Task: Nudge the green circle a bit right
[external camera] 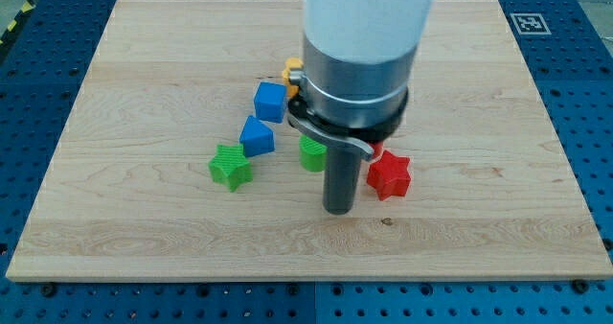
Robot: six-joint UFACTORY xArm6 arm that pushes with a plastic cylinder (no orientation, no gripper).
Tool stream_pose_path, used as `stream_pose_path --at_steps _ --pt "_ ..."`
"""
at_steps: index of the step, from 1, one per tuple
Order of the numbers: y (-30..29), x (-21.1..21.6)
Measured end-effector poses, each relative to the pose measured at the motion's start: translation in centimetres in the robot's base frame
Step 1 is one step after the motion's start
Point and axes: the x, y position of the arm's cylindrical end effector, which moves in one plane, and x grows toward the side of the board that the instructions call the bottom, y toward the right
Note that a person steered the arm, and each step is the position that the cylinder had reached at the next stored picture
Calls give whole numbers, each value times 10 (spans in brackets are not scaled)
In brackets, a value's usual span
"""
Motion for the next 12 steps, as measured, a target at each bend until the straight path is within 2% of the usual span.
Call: stream_pose_path --at_steps 7,12 --pt "-16 -8" --pt "-51 -49"
